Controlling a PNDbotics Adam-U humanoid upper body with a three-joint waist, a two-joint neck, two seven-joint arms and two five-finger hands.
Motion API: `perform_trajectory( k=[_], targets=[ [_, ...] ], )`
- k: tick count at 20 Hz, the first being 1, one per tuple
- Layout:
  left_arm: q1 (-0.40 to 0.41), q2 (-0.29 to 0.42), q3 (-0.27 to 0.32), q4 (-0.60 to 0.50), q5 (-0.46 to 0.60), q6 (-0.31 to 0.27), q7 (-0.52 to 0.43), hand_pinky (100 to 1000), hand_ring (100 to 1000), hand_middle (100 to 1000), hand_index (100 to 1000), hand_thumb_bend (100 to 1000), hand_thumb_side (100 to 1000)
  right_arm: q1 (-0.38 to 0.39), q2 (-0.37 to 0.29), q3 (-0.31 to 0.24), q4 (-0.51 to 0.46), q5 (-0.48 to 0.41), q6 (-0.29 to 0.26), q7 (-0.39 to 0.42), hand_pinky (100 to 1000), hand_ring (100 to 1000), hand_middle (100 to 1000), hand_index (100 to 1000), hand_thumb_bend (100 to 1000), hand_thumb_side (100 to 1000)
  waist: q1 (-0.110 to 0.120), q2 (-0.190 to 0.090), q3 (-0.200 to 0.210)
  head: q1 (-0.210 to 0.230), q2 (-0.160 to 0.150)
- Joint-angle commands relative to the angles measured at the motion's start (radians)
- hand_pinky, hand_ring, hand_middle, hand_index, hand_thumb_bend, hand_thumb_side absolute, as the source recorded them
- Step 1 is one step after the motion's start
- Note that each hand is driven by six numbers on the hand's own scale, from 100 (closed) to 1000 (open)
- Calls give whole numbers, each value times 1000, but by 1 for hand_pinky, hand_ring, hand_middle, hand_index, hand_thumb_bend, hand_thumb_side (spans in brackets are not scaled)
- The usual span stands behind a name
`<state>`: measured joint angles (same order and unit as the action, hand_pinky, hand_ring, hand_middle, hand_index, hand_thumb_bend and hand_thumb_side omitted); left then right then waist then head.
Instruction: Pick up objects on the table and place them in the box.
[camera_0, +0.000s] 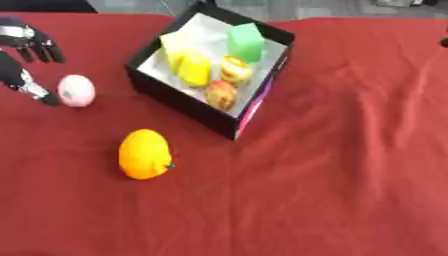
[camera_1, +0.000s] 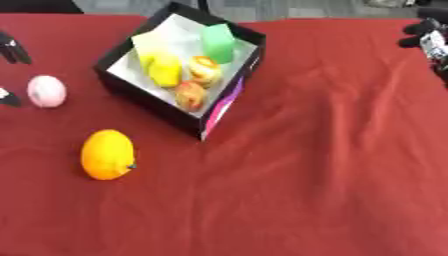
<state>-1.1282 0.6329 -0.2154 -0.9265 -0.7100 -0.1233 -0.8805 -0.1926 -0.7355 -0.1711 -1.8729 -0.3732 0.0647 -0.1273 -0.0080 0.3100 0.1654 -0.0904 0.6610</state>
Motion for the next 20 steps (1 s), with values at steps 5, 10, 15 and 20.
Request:
perform_trajectory(
  k=[5,10,15,20],
  targets=[
    [-30,-10,14,23,-167,15,94,824,834,789,838,767,241,-7,-23,-6,-13,17,5,0,975,737,699,837,100,517,1,-12,-2,16,-8],
    [-33,-42,33,70,-222,45,163,813,822,773,840,728,225,-8,-16,-6,-11,23,7,2,974,737,699,837,100,517,-2,-8,-5,23,-11],
    [-35,-67,47,104,-263,72,221,797,807,755,824,658,169,-8,-9,-5,-8,29,9,3,975,737,699,837,100,517,-2,-3,-10,31,-15],
    [-35,-92,77,129,-245,113,299,778,782,733,797,587,215,-9,-6,-4,-7,35,9,5,974,737,700,837,100,515,-4,1,-14,33,-18]
  ],
)
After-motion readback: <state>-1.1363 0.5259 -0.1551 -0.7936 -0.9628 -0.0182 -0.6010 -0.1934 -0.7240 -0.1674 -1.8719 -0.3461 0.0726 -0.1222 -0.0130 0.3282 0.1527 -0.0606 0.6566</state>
